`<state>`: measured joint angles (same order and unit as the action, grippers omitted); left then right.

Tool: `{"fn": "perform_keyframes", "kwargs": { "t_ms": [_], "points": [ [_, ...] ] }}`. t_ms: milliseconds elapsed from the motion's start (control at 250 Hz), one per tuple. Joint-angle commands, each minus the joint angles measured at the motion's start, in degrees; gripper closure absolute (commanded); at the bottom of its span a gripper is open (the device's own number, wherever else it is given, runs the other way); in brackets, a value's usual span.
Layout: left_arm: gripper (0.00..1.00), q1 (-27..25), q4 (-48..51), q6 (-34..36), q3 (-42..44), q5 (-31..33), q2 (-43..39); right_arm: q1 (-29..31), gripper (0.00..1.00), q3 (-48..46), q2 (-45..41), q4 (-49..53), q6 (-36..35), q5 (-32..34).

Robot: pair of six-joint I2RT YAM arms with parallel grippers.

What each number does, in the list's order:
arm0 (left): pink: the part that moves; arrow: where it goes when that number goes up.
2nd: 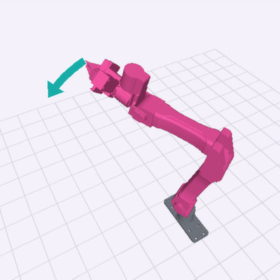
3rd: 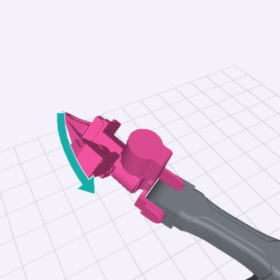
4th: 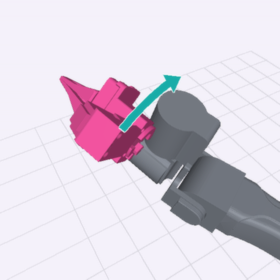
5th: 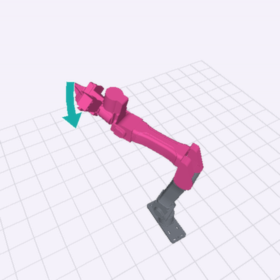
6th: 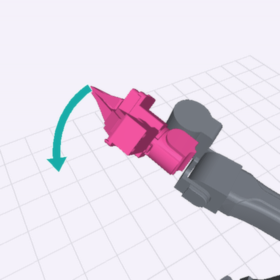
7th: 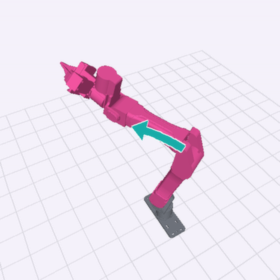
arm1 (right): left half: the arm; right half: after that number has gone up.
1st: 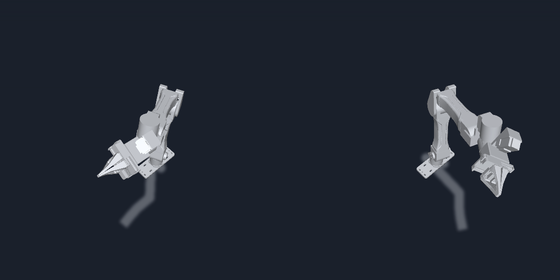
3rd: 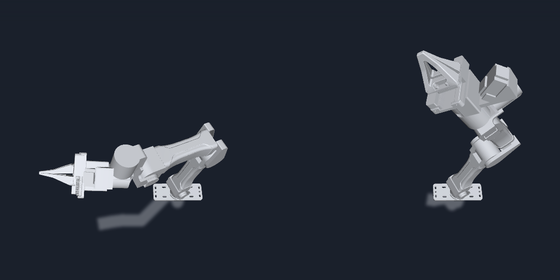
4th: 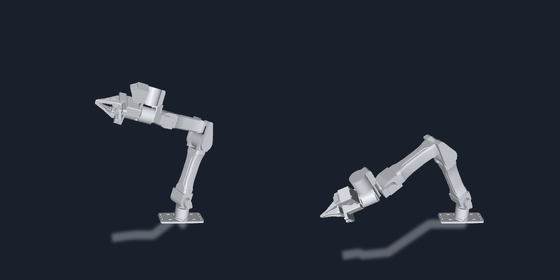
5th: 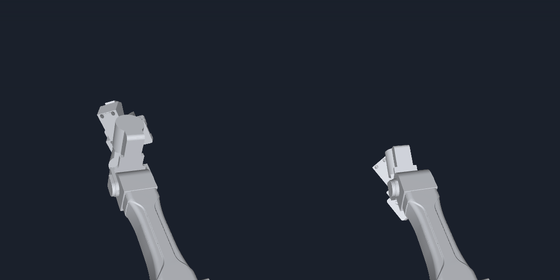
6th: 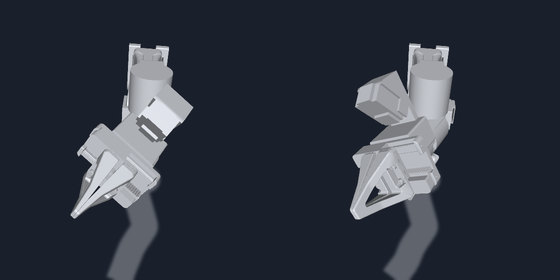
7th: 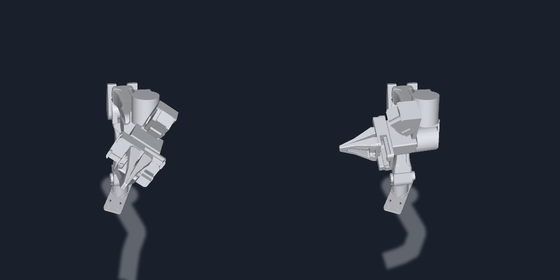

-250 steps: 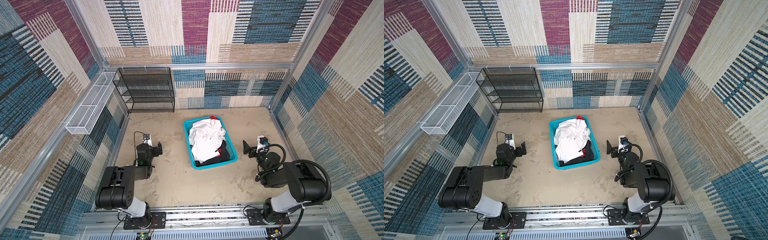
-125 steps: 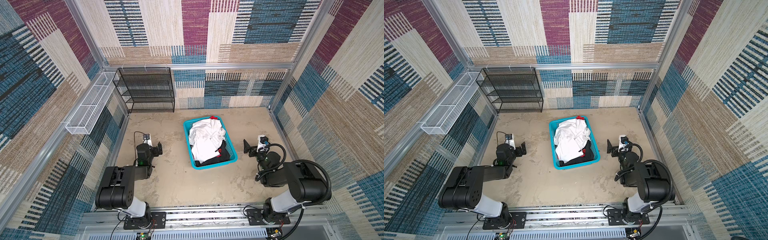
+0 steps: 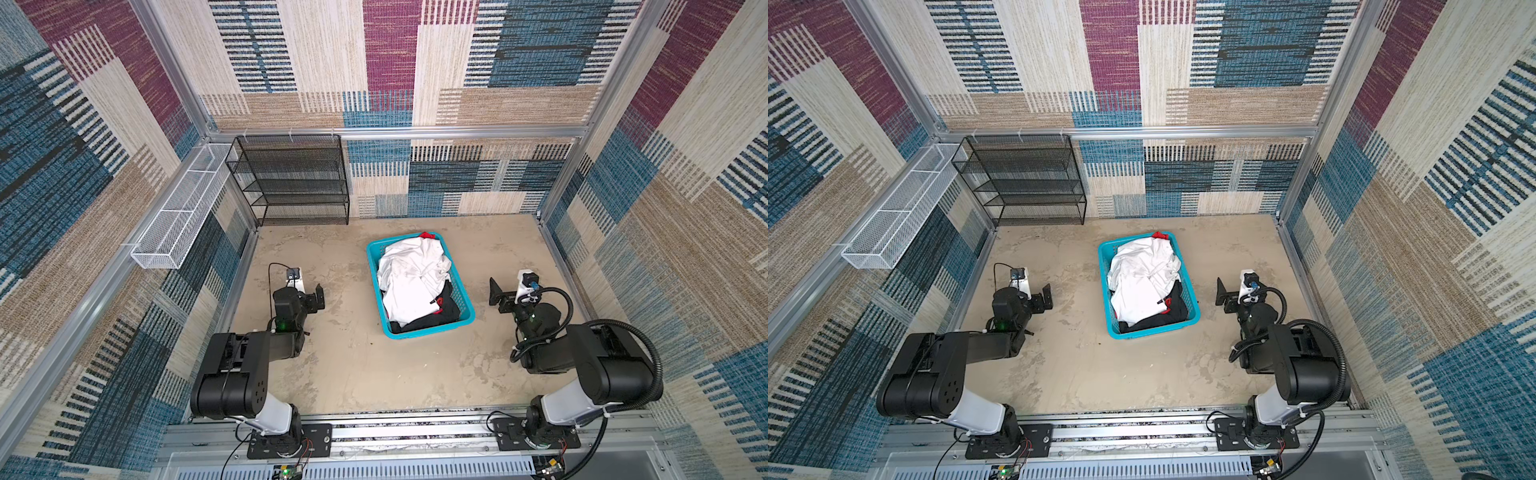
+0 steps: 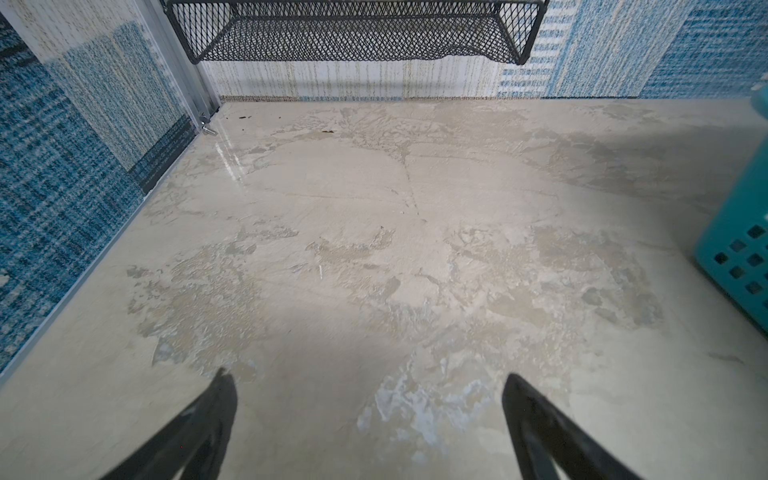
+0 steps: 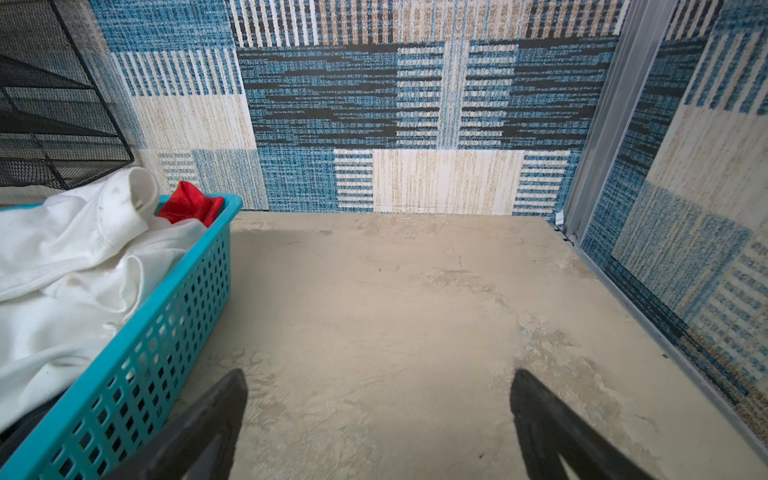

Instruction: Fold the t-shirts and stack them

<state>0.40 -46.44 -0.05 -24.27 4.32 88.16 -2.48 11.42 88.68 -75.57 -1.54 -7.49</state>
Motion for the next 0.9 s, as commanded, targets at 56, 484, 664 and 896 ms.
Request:
{"fn": "perform_keyframes", "kwargs": {
  "t_ms": [56, 484, 664, 896],
  "points": [
    [0.0, 0.04, -0.05, 0.4, -0.47, -0.05, 0.0, 0.05, 0.01, 0.16, -0.05, -1.0, 0.5, 0.19],
    [0.01, 0.04, -0.03, 0.36, -0.51, -0.08, -0.01, 0.07, 0.01, 0.36, 0.01, -0.75, 0.45, 0.34],
    [0.01, 0.04, -0.04, 0.35, -0.44, -0.1, 0.0, 0.14, 0.01, 0.2, -0.07, -1.05, -0.21, -0.64],
    [0.01, 0.12, 0.11, 0.32, -0.6, -0.36, 0.08, 0.18, 0.01, 0.17, -0.02, -1.09, -0.14, -0.69]
  ]
}}
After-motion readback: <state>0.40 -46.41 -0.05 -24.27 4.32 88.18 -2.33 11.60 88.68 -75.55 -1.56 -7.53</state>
